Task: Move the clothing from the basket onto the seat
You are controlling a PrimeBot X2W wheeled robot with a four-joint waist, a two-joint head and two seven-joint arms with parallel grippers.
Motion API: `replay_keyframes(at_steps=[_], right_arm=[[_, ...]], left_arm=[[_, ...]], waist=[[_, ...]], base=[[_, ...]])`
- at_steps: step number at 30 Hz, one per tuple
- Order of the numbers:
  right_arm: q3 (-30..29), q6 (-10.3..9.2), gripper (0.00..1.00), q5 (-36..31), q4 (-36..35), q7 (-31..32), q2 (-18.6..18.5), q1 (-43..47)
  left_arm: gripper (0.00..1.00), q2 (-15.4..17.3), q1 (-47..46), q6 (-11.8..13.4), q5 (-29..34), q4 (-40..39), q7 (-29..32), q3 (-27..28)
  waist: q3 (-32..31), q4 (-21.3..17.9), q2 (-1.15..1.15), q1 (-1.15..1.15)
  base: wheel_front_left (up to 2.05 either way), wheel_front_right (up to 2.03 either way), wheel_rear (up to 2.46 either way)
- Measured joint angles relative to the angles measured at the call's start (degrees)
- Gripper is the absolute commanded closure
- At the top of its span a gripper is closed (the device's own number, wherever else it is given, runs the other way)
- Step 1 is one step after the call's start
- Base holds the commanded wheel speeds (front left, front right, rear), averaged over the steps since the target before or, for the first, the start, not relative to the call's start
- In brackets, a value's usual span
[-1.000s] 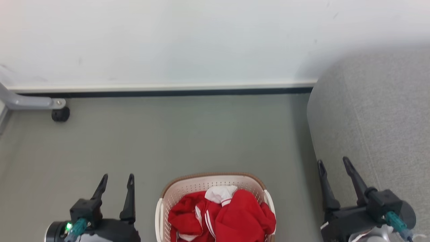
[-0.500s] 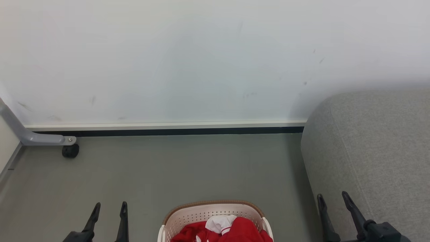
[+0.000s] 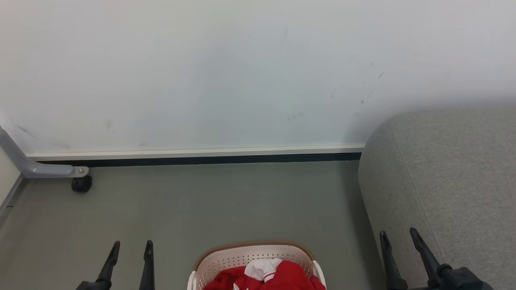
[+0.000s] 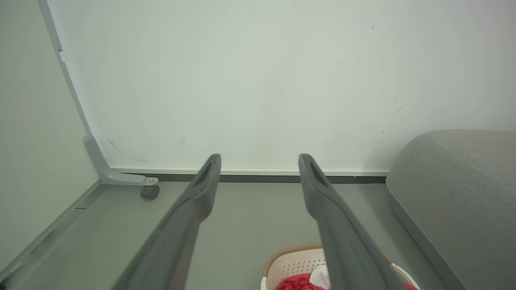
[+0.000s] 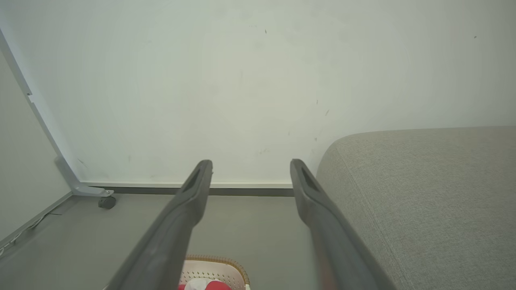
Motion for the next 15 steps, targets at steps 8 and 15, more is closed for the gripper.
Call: replay_keyframes(at_steps=[8, 15], right_arm=[[-0.2, 0.0, 0.0, 0.0, -0.5, 0.0, 0.0, 0.0], [-0.1, 0.0, 0.0, 0.0, -0.9, 0.0, 0.0, 0.0]], left_arm=[[0.0, -0.1, 0.9, 0.0, 0.3, -1.3, 0.0, 0.1], [0.0, -0.1, 0.9, 0.0, 0.4, -1.8, 0.0, 0.2]], waist=[[0.6, -0.2, 0.0, 0.0], [1.0, -0.2, 0.0, 0.0]], base=[[0.0, 0.0, 0.0], [0.0, 0.0, 0.0]])
